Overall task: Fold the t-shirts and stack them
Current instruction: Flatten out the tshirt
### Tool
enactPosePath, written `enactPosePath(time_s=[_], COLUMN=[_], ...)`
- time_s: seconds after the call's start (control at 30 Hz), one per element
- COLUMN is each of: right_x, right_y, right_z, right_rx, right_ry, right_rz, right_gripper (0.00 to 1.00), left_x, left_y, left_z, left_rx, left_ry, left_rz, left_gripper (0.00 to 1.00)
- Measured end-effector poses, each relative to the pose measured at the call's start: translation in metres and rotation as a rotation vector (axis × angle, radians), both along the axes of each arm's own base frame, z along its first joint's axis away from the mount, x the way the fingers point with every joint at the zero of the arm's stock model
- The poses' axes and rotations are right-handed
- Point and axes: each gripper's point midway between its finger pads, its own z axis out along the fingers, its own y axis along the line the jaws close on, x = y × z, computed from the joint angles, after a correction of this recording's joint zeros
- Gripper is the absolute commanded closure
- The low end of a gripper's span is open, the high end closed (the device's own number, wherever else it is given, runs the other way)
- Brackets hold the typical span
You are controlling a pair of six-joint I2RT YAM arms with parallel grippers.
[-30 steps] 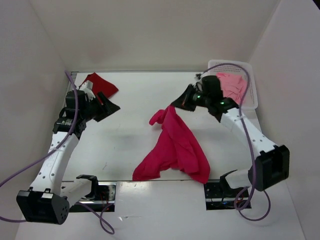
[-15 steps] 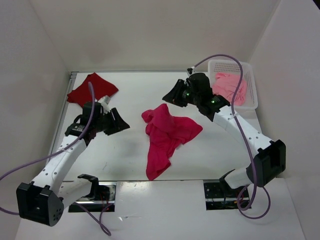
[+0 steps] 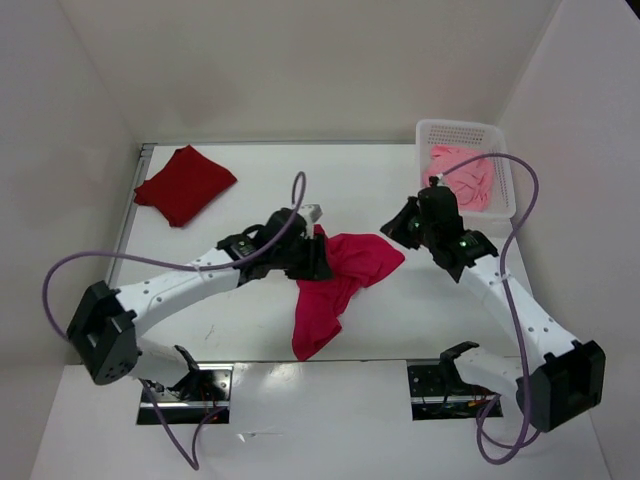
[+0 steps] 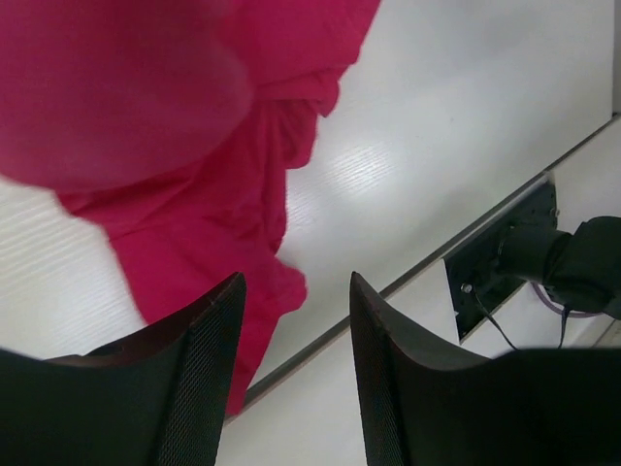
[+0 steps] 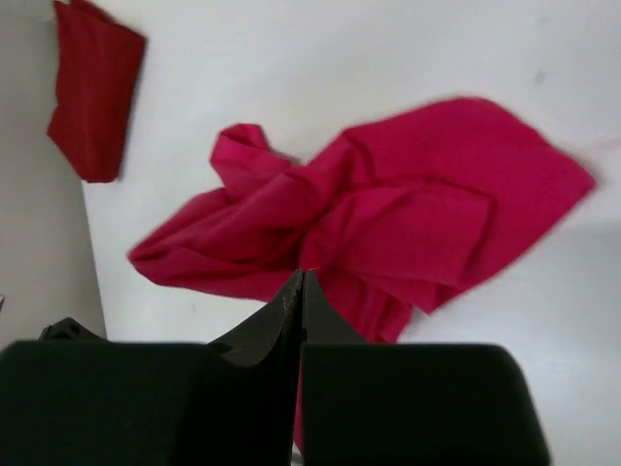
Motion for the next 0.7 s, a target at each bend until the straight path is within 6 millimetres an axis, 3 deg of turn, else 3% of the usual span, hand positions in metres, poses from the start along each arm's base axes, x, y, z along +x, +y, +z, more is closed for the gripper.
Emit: enactPosePath(time_s=[0.2, 0.3, 0.33, 0.43, 0.6, 0.7], right_x=[-0.023, -0.028, -0.029, -0.036, -0.045, -0.047], right_y=[-0.054, -0.084, -0.089, -0.097, -0.115, -0.116], right_z=[-0.012, -0.013, -0.013, -0.011, 0.005, 0.019], right_rx=[-0.021, -0.023, -0.021, -0.007, 0.035, 0.071], right_ry=[0.020, 0.023, 0.024, 0.032, 0.004, -0.017], right_rz=[-0.160, -0.265, -0.286, -0.323, -0.405, -0.421], right_gripper=[1.00, 0.93, 0.85, 0.75, 0.74, 0.71], left_x=[-0.002, 0.013, 0.019, 0.044, 0.082, 0.100], left_y=[-0.060, -0.088, -0.097, -0.118, -0.147, -0.168], left_z=[-0.013, -0.014, -0.015, -0.021, -0.041, -0.054], left_rx=[0.042, 0.067, 0.073, 0.103, 0.166, 0.192], left_ry=[-0.022, -0.066, -0.079, -0.130, -0.191, -0.210], left_rz=[-0.064, -0.064, -0.061, -0.047, -0.046, -0.057], left_gripper=[0.45, 0.41, 0.40, 0.36, 0.33, 0.32])
